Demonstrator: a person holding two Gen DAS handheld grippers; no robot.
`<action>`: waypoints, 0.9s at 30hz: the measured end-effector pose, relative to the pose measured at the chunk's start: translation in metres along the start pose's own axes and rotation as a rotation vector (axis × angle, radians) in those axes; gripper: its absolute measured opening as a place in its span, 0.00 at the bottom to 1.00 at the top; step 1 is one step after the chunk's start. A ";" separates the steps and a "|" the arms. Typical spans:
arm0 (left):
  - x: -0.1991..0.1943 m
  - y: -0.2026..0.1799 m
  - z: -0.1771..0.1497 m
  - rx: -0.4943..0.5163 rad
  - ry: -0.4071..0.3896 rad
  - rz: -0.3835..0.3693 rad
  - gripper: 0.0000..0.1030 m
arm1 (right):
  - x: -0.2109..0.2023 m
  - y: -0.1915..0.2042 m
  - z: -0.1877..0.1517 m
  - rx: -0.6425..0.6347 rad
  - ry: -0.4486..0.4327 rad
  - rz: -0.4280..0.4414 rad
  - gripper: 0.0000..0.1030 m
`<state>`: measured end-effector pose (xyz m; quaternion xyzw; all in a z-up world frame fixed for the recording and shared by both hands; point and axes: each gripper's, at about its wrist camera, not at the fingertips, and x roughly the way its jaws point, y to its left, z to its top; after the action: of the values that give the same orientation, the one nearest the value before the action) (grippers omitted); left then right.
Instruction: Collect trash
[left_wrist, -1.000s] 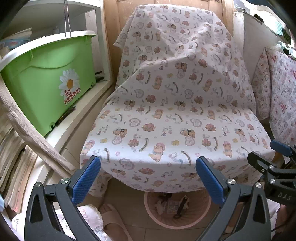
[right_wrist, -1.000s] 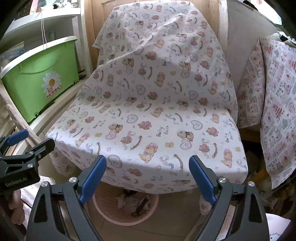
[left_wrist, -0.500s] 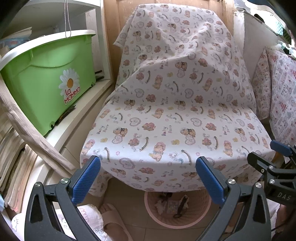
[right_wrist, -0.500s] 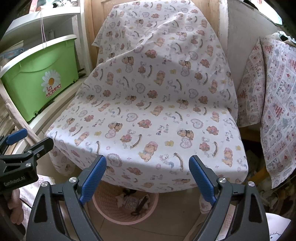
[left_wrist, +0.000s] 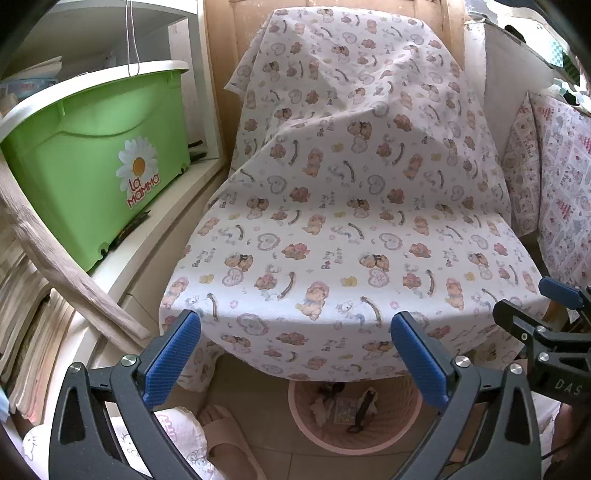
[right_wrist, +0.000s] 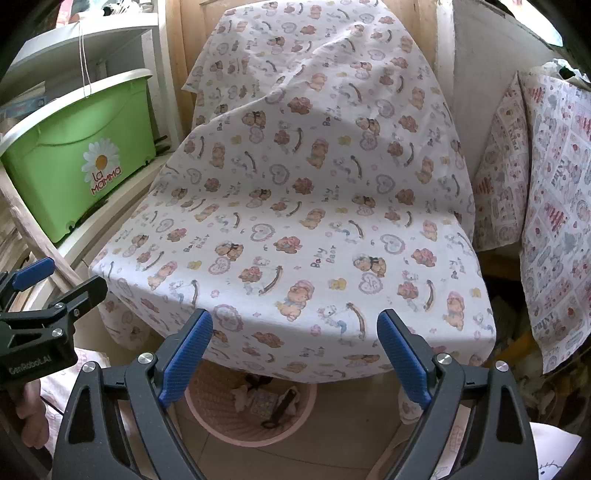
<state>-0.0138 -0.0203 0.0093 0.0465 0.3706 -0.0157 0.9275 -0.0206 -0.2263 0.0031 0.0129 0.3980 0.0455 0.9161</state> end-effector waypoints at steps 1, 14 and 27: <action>-0.001 -0.001 0.000 -0.001 -0.001 0.000 0.99 | 0.000 0.000 0.000 -0.001 -0.001 0.001 0.89; -0.001 -0.002 0.000 0.005 -0.002 0.001 0.99 | -0.001 0.001 -0.001 0.003 -0.002 -0.009 0.89; 0.001 0.001 -0.001 0.010 0.004 -0.003 0.99 | 0.000 -0.001 -0.001 0.000 -0.002 -0.005 0.89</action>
<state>-0.0139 -0.0195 0.0080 0.0506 0.3725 -0.0187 0.9265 -0.0210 -0.2270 0.0026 0.0121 0.3974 0.0430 0.9166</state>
